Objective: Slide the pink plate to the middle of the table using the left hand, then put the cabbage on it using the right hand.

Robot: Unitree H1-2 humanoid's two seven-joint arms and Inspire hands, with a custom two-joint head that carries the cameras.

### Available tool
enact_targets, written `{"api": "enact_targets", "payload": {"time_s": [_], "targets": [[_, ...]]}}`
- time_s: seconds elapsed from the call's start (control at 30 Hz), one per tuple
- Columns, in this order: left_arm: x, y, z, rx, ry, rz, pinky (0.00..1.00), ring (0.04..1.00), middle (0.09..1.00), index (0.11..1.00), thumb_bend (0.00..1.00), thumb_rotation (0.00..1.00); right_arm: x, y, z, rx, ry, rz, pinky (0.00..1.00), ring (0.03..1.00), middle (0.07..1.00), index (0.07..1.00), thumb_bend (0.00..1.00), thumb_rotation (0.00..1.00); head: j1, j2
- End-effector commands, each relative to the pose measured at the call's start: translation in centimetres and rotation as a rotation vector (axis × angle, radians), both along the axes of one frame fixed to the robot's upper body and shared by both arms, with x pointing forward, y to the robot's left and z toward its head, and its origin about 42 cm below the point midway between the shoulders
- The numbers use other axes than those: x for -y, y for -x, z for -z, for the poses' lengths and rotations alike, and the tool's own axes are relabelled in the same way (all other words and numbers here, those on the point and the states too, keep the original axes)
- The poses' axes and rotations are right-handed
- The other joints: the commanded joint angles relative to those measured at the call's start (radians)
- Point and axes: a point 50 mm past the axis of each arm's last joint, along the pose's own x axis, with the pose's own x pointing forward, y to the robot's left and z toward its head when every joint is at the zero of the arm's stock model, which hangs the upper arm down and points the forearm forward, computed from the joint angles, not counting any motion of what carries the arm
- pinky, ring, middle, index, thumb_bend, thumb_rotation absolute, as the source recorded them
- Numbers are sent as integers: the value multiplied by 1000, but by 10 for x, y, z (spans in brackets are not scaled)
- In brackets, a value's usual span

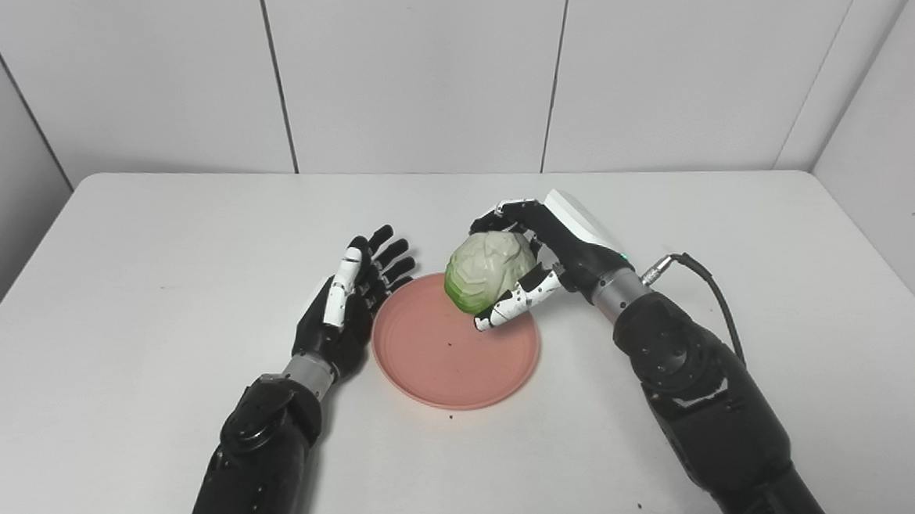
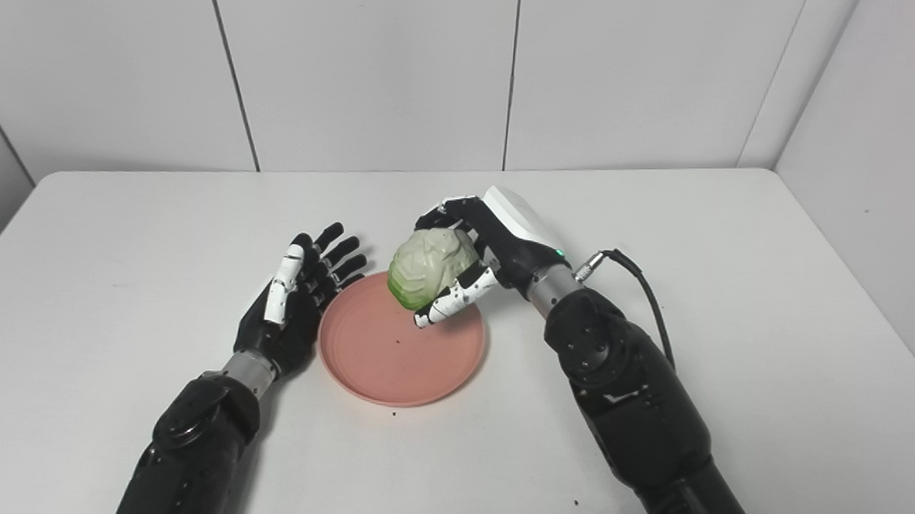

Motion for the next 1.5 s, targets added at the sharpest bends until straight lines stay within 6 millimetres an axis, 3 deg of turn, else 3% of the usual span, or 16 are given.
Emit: {"api": "enact_targets", "payload": {"time_s": [0.0,0.43,0.7,1.17,1.47], "targets": [[5,14,28,-158,-39,4,913,913,930,929,420,1000,-12,-7,-27,106,-13,-57,356,399,455,507,529,0,3,2],[9,12,25,-149,-50,11,910,910,928,927,425,1000,-34,-10,-1,66,4,-114,361,402,465,498,530,0,23,17],[10,12,23,-142,-46,14,906,909,924,920,427,1000,-37,-6,11,22,61,-145,377,424,470,498,529,0,24,27],[9,12,21,-142,-53,13,895,903,923,921,432,1000,-37,-7,16,14,106,-149,362,413,463,501,529,0,20,35],[10,12,21,-144,-50,17,903,905,928,925,430,1000,-35,-7,13,10,109,-129,438,490,472,516,527,0,18,38]]}}
